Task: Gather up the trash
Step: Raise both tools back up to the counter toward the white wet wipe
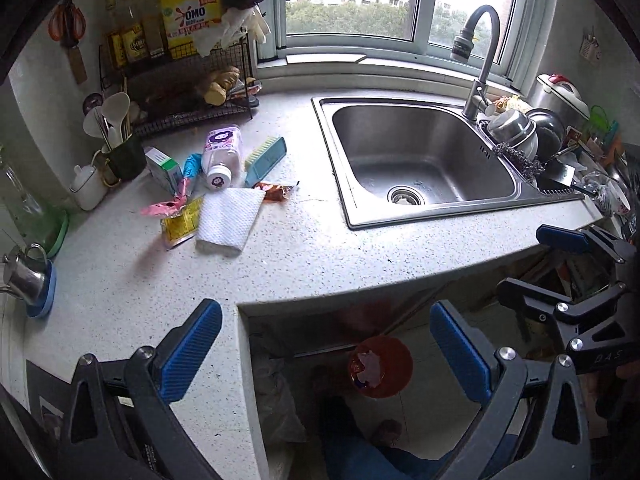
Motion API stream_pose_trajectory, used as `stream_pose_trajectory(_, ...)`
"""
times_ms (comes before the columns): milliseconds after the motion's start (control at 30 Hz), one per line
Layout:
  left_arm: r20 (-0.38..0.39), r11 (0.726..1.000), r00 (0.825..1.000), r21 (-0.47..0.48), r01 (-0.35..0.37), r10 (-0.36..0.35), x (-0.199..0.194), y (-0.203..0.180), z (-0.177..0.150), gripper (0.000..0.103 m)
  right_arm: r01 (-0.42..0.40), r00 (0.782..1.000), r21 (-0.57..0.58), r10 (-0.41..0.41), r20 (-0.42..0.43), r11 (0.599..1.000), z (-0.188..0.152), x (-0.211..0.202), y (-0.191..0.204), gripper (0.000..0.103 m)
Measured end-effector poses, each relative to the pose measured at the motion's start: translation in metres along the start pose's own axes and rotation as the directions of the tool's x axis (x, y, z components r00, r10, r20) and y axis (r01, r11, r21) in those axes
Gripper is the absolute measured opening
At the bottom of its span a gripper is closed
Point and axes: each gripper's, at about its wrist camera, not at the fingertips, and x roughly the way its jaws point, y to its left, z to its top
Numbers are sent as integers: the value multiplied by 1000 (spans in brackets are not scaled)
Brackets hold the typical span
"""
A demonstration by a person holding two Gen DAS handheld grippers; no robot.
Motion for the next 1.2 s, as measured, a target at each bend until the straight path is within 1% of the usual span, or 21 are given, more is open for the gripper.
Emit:
stream_pose_trajectory(167,-2,999,1000,-49,-9,9,6,36,21,103,-28,1000,-26,28,5,999,39,16,9,102)
stream_pose_trajectory(333,-26,993,999,-117,-24,21,23,79,33,103,-63,998,-74,61,-18,995,77,48,26,102)
stream_pose_trajectory(433,-52,984,998,-168,-55,47,37,107,38,103,-99,994,-103,94,-51,990,95,70,40,102)
stream_pose_trajectory(533,-81,973,996,-222,-65,48,47,131,41,103,-138,987,-130,126,-96,982,109,94,56,102)
stream_pose_trajectory(633,-118,963,990,-249,-101,73,56,150,41,103,-171,978,-152,150,-143,974,121,117,73,102)
stream_pose_trajectory(700,-127,961,989,-253,-109,78,62,161,39,103,-198,970,-160,170,-174,967,127,133,85,102)
stream_pose_trajectory(833,-180,949,980,-284,-137,87,76,184,32,103,-242,953,-205,193,-232,948,131,159,111,102)
stream_pose_trajectory(933,-208,936,974,-316,-152,88,84,200,25,103,-265,942,-236,198,-272,935,134,179,128,102)
stream_pose_trajectory(1033,-230,923,969,-348,-166,87,91,213,14,103,-283,929,-233,206,-308,930,137,200,139,102)
stream_pose_trajectory(1200,-250,909,965,-381,-168,74,104,229,5,103,-288,917,-276,181,-355,917,133,234,154,102)
